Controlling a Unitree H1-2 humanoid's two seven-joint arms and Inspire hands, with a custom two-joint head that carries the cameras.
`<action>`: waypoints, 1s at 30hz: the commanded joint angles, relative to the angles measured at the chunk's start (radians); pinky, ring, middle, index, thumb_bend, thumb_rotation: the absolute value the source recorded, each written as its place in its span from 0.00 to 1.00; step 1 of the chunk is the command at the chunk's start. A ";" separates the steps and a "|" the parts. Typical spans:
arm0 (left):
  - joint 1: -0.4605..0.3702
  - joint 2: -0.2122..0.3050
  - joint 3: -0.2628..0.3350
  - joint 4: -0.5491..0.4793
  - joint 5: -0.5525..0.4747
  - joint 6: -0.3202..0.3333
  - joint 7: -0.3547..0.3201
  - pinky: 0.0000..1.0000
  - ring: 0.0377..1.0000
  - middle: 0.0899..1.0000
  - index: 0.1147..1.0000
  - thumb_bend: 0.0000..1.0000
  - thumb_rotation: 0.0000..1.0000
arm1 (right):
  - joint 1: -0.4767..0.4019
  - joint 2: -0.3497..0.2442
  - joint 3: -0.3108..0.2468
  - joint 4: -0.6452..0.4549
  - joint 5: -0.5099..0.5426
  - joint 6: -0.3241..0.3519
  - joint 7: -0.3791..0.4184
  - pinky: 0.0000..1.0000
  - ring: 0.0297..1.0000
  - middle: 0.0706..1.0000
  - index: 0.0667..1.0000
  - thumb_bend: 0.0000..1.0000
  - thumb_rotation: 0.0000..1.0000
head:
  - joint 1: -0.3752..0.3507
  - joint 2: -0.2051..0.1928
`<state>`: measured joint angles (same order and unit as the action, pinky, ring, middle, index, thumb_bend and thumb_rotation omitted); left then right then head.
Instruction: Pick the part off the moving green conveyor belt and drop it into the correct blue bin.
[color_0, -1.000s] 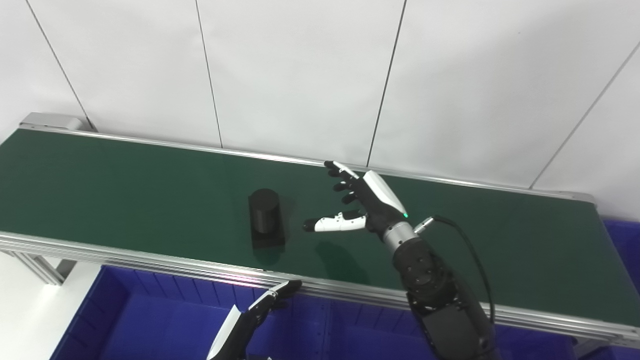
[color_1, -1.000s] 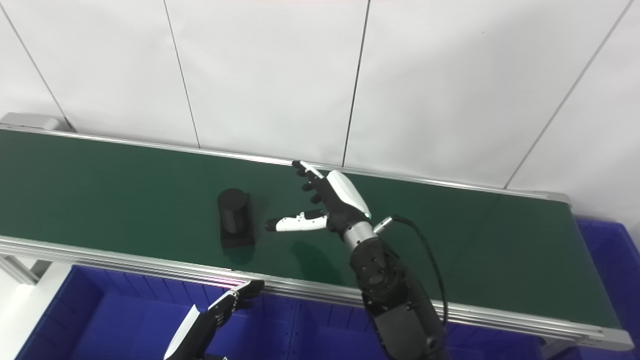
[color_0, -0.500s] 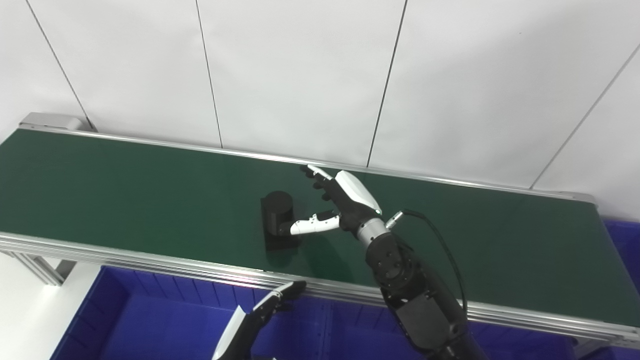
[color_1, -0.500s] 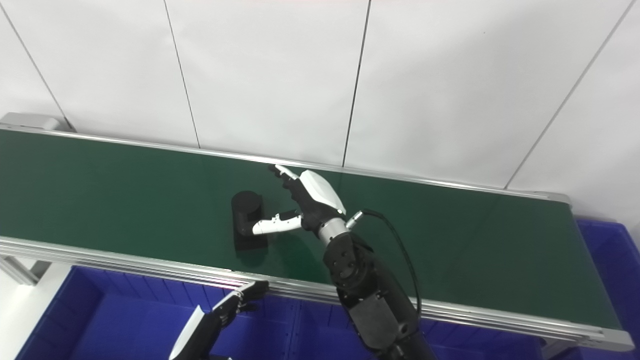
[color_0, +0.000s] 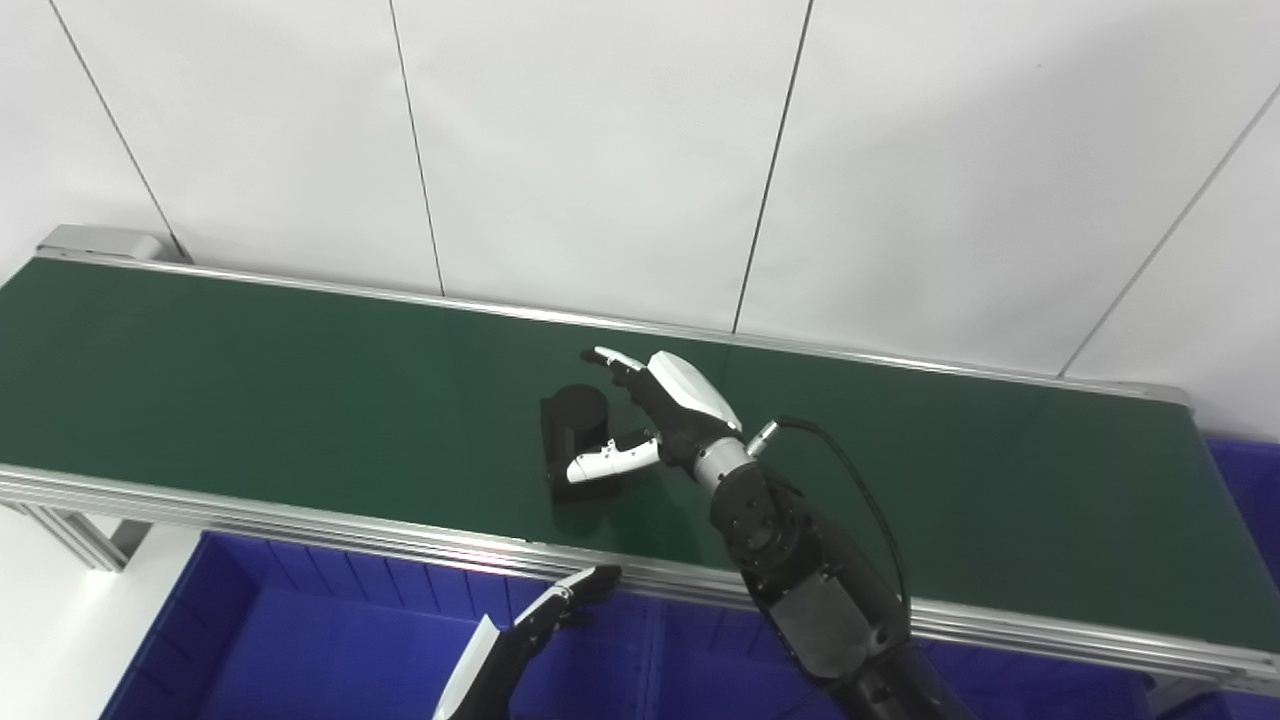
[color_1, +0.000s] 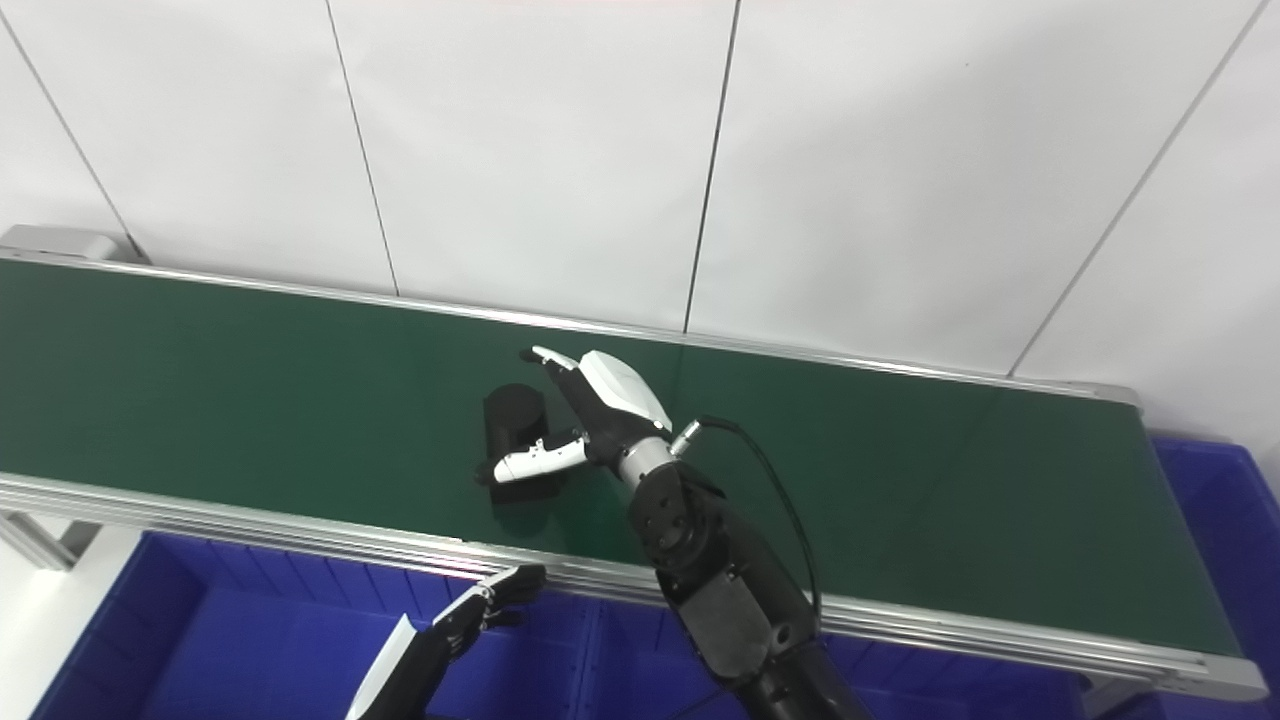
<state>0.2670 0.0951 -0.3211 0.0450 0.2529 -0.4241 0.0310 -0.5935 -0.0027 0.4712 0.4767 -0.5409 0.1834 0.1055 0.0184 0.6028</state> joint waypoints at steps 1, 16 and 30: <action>0.002 -0.010 -0.002 -0.029 0.002 -0.045 0.010 0.78 0.83 0.84 0.83 0.87 0.38 | -0.043 0.011 -0.003 0.011 -0.002 -0.069 -0.032 0.79 0.88 0.93 0.90 0.86 0.36 | 0.005 0.000; 0.016 -0.014 -0.007 -0.052 0.001 -0.045 0.010 0.82 0.85 0.85 0.84 0.86 0.36 | -0.071 0.059 -0.063 0.262 0.049 -0.216 -0.196 0.55 0.61 0.77 0.77 0.66 0.03 | 0.006 0.010; 0.008 -0.017 0.004 -0.042 -0.009 -0.043 -0.002 0.82 0.85 0.85 0.84 0.86 0.35 | -0.067 0.100 -0.085 0.337 0.025 -0.319 -0.427 0.40 0.45 0.44 0.50 0.51 0.02 | 0.003 0.006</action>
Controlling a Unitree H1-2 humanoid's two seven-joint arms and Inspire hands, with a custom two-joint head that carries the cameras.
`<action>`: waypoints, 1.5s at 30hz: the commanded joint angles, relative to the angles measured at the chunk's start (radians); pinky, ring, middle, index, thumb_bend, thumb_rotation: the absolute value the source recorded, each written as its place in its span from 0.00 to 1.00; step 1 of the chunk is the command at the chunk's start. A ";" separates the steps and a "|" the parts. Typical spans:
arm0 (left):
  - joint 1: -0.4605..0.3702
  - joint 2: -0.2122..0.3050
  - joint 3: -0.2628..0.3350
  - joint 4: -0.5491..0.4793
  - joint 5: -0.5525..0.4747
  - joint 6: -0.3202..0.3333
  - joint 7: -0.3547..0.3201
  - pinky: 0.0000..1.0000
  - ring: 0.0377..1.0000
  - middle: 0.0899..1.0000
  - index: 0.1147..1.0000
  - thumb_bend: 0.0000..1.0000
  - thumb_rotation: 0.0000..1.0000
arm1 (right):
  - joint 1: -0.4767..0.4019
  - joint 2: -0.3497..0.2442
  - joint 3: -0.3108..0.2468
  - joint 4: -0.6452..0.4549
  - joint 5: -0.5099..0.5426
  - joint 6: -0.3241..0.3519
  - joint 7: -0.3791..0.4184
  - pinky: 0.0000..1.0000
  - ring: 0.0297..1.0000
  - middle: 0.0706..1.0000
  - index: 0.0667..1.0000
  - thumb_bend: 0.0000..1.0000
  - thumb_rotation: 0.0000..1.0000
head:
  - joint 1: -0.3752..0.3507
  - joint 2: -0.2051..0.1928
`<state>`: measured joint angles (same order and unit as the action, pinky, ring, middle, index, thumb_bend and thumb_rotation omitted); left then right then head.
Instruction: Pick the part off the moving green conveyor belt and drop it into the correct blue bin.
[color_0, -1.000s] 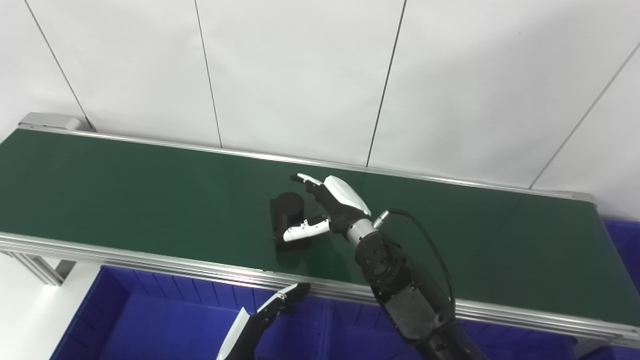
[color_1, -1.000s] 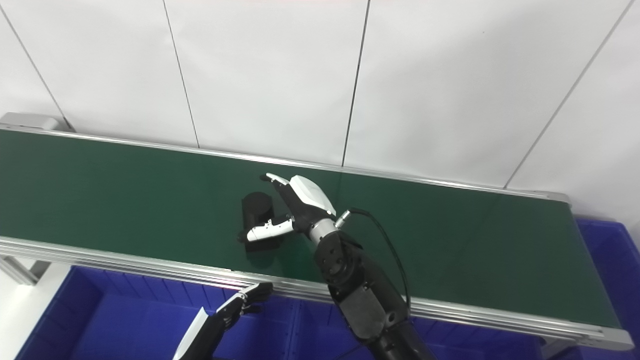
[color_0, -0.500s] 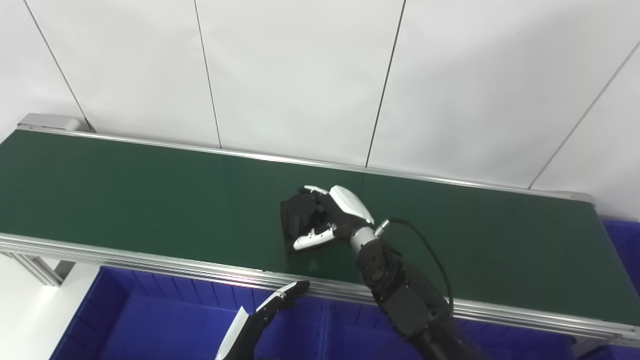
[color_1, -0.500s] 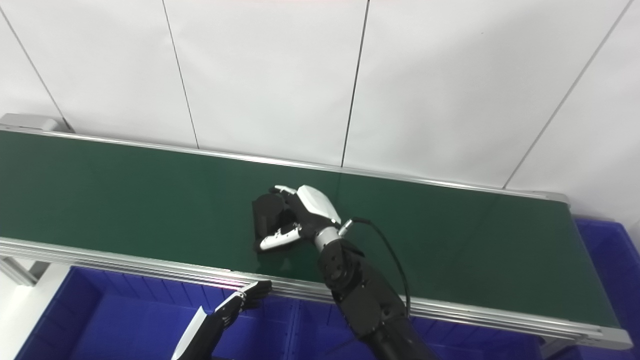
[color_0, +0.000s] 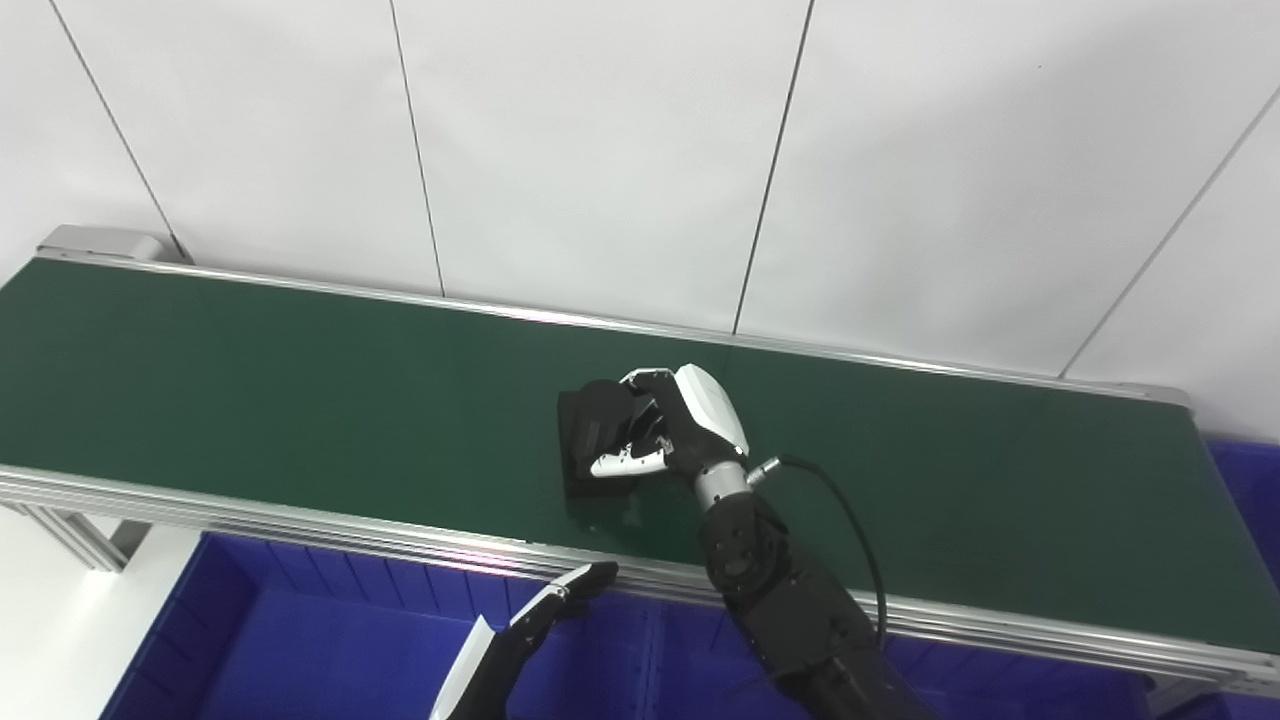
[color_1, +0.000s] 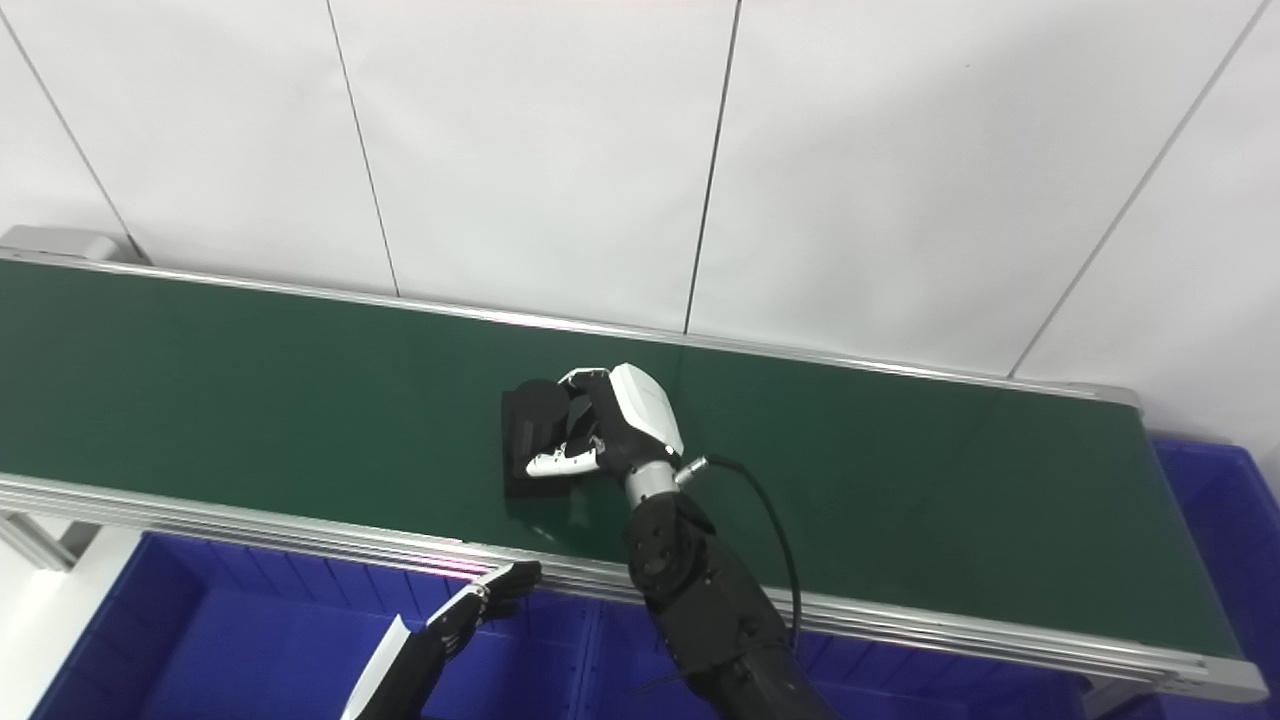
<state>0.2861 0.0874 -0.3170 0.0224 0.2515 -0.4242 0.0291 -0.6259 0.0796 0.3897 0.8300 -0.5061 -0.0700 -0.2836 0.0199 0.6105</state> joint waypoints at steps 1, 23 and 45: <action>-0.013 -0.008 0.000 -0.018 -0.011 -0.044 -0.002 0.82 0.85 0.85 0.84 0.86 0.35 | -0.037 0.019 -0.002 -0.013 -0.011 -0.072 -0.048 0.41 0.45 0.43 0.51 0.51 0.01 | 0.000 -0.002; -0.027 0.019 0.015 -0.003 -0.046 -0.045 -0.016 0.82 0.86 0.86 0.85 0.87 0.37 | 0.136 -0.012 -0.108 -0.432 0.032 0.013 0.000 0.39 0.43 0.44 0.47 0.52 0.00 | -0.034 -0.007; -0.034 0.068 0.032 -0.024 -0.113 -0.045 -0.051 0.85 0.87 0.86 0.86 0.82 0.33 | 0.437 -0.045 -0.188 -0.958 0.061 0.180 0.171 0.39 0.42 0.41 0.52 0.51 0.00 | -0.119 0.054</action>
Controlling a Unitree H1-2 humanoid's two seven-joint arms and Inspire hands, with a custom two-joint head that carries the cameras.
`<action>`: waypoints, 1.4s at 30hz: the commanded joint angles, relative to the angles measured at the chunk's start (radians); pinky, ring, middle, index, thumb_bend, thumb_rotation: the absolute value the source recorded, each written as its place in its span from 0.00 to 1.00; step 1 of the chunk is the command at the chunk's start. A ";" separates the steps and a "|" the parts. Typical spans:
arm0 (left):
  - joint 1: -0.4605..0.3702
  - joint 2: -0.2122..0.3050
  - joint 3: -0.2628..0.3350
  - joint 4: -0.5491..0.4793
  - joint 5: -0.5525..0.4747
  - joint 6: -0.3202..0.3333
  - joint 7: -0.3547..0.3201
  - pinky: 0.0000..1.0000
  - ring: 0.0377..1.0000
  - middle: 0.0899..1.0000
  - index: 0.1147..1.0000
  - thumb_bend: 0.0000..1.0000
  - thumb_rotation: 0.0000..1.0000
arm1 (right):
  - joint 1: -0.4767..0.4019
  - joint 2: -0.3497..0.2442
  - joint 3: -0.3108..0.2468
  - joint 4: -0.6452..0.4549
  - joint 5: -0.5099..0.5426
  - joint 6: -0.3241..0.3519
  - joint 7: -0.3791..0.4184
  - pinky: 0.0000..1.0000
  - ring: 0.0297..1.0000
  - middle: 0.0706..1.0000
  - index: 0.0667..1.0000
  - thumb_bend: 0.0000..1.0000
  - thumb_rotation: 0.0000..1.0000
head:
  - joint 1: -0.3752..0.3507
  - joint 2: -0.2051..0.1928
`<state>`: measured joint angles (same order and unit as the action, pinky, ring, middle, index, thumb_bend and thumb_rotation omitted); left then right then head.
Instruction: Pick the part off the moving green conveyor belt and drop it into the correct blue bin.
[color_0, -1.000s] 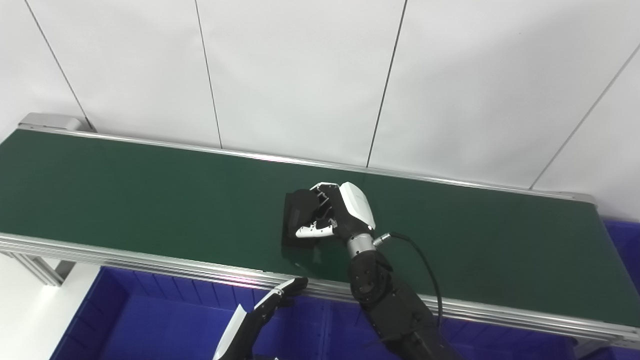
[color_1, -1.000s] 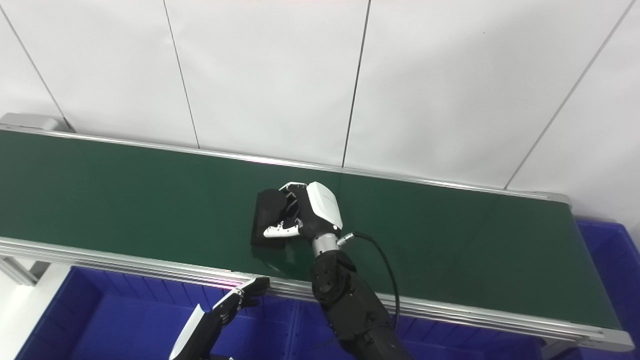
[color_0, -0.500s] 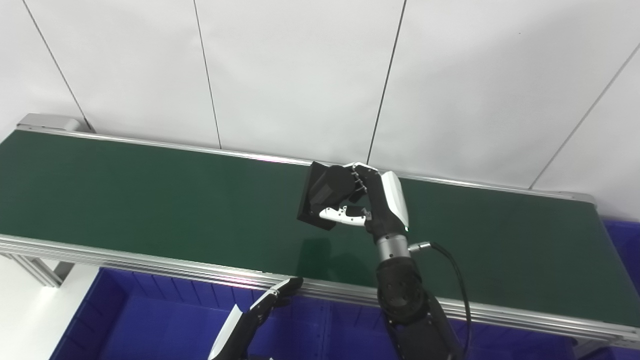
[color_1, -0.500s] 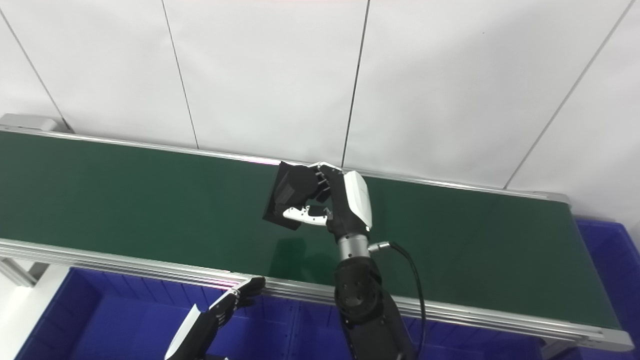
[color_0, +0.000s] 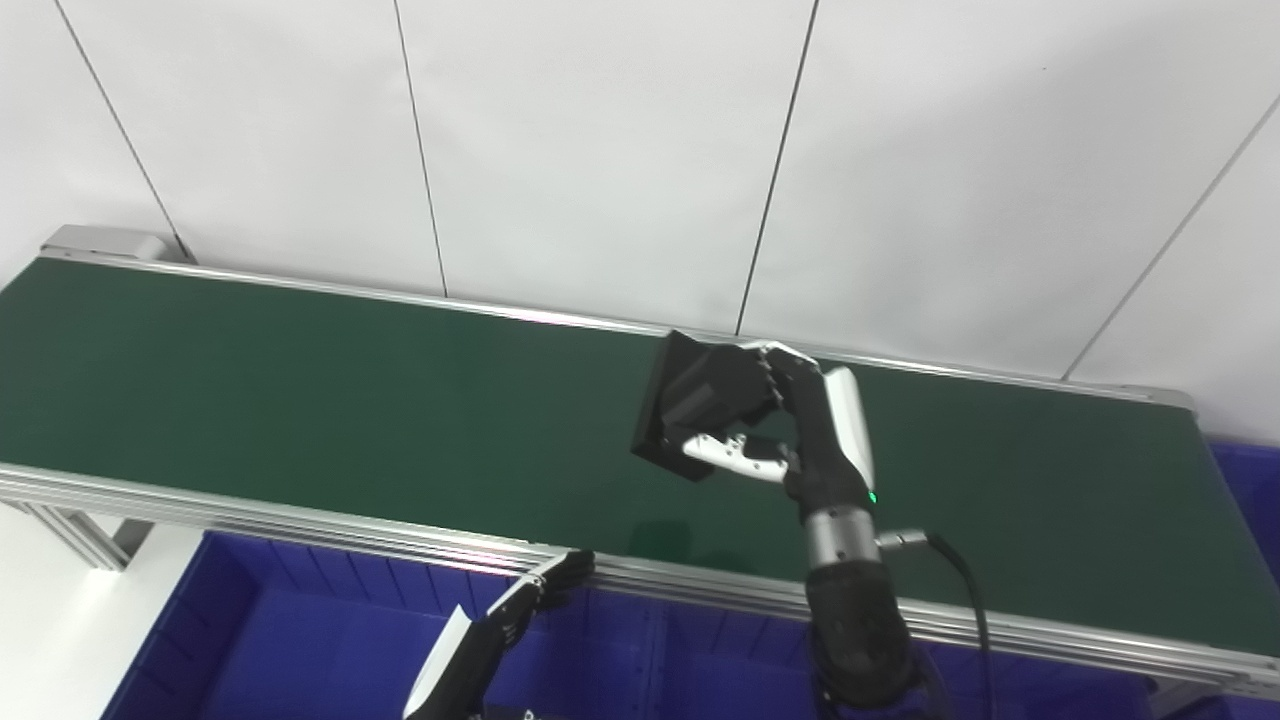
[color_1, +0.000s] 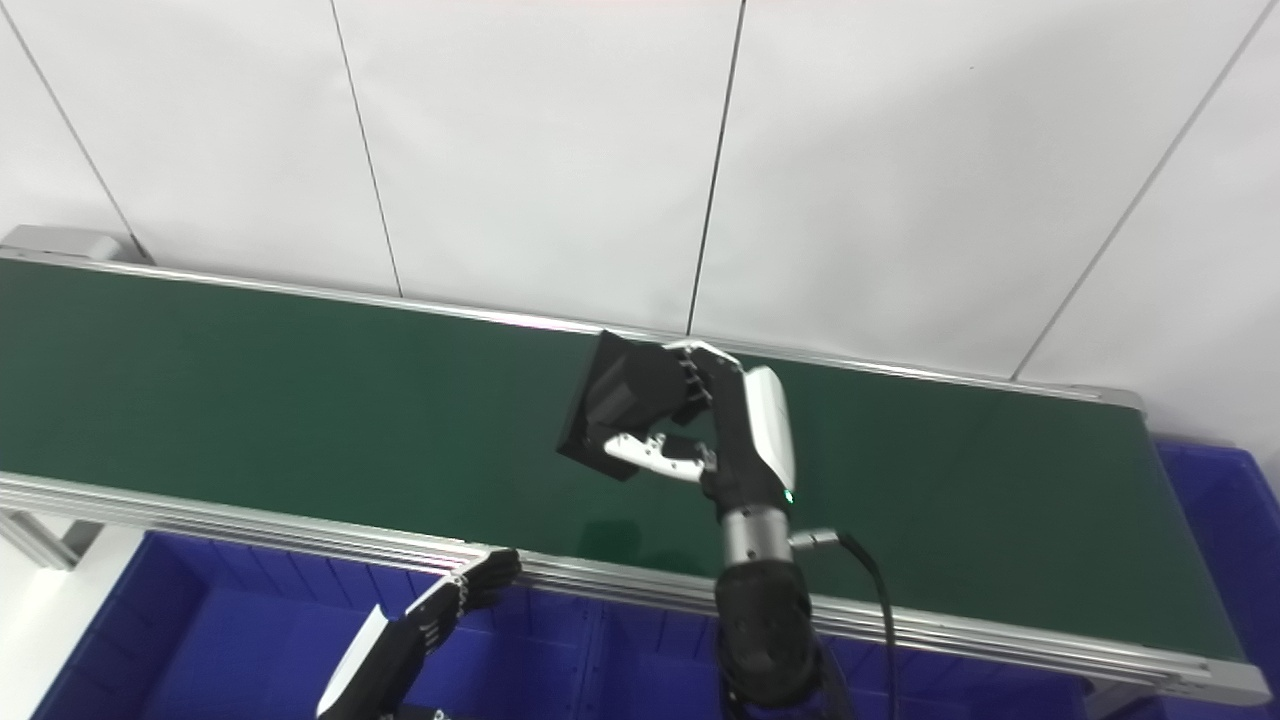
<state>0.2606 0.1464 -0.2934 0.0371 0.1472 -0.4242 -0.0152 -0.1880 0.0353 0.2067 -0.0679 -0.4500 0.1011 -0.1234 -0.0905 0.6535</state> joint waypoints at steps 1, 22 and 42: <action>-0.009 0.010 0.011 -0.040 -0.010 -0.045 -0.009 0.85 0.87 0.86 0.86 0.82 0.34 | 0.015 -0.004 -0.006 -0.079 0.005 0.016 0.018 0.39 0.42 0.41 0.51 0.51 0.00 | -0.010 0.013; -0.024 0.021 0.086 -0.151 -0.077 0.055 -0.109 0.83 0.86 0.88 0.84 0.81 0.27 | 0.315 -0.096 -0.035 -0.256 0.054 0.060 0.142 0.40 0.43 0.41 0.51 0.51 0.00 | -0.079 0.192; -0.011 0.020 0.112 -0.202 -0.073 0.099 -0.142 0.83 0.86 0.87 0.85 0.83 0.30 | 0.346 -0.224 0.030 -0.147 -0.108 0.152 0.248 0.40 0.44 0.41 0.52 0.51 0.00 | -0.090 0.210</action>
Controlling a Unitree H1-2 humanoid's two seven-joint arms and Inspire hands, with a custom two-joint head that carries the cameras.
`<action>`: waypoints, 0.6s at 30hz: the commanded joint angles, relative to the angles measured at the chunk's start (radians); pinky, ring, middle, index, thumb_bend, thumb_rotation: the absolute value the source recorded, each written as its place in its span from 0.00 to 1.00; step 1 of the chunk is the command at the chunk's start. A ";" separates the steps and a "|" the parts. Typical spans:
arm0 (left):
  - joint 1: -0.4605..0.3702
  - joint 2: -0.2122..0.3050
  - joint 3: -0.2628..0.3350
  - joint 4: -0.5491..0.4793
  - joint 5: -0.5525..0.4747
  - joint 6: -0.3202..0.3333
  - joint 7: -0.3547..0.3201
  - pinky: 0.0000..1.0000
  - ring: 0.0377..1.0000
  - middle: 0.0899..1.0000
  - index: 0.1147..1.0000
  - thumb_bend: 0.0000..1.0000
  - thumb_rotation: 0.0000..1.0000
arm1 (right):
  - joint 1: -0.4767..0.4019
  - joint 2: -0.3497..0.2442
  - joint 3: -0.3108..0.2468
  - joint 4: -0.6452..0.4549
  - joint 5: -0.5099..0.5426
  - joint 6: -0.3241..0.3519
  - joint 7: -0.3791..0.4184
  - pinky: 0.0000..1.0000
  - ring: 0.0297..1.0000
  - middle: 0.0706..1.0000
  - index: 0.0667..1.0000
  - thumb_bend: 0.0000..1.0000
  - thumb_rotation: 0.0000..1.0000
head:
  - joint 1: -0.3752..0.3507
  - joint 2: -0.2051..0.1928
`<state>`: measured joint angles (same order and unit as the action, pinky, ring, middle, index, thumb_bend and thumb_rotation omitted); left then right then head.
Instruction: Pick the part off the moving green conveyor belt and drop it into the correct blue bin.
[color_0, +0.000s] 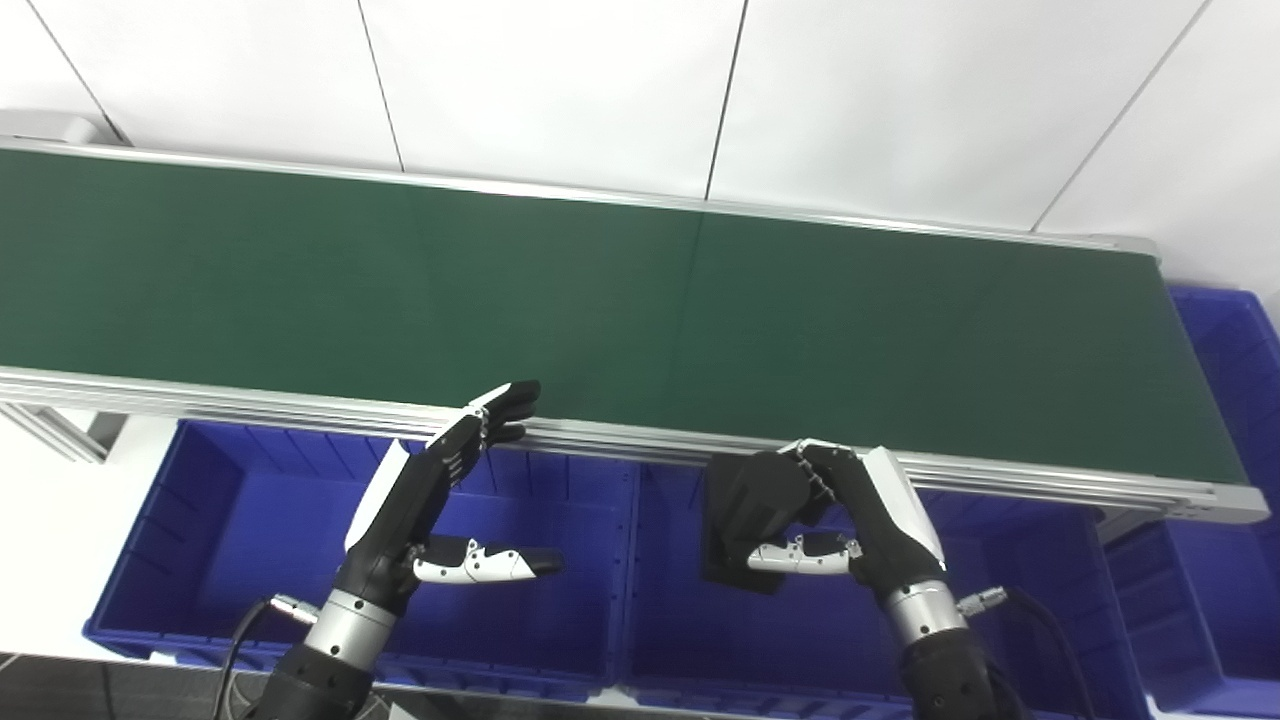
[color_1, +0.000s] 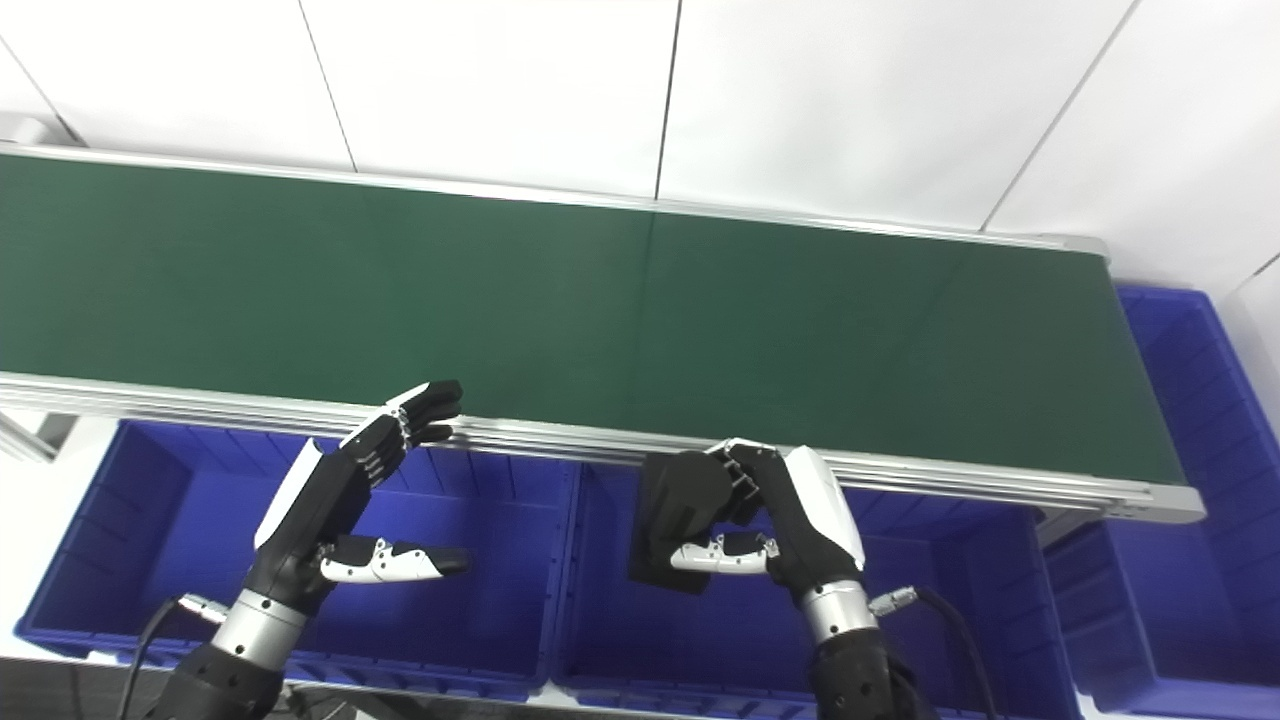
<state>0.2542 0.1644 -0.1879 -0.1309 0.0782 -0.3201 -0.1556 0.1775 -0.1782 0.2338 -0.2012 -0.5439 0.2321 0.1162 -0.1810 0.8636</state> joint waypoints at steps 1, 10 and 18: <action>-0.005 0.001 0.007 -0.034 -0.006 -0.005 -0.003 0.83 0.86 0.87 0.85 0.83 0.30 | -0.024 -0.013 0.006 -0.006 -0.021 0.037 0.019 0.40 0.45 0.41 0.52 0.51 0.00 | 0.000 0.000; -0.014 0.004 0.012 -0.021 -0.003 -0.012 -0.012 0.81 0.85 0.87 0.85 0.82 0.30 | -0.082 -0.026 0.049 0.103 -0.118 0.128 0.037 0.39 0.45 0.41 0.52 0.51 0.00 | -0.008 -0.005; -0.020 0.003 0.017 -0.007 -0.012 -0.019 -0.019 0.82 0.86 0.87 0.85 0.82 0.29 | -0.131 -0.050 0.099 0.164 -0.119 0.168 0.126 0.67 0.80 0.84 0.85 0.70 0.19 | -0.007 -0.009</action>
<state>0.2505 0.1648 -0.1722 -0.1230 0.0769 -0.3186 -0.1709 0.0679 -0.2215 0.3314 -0.0172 -0.6737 0.3958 0.2307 -0.1887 0.8544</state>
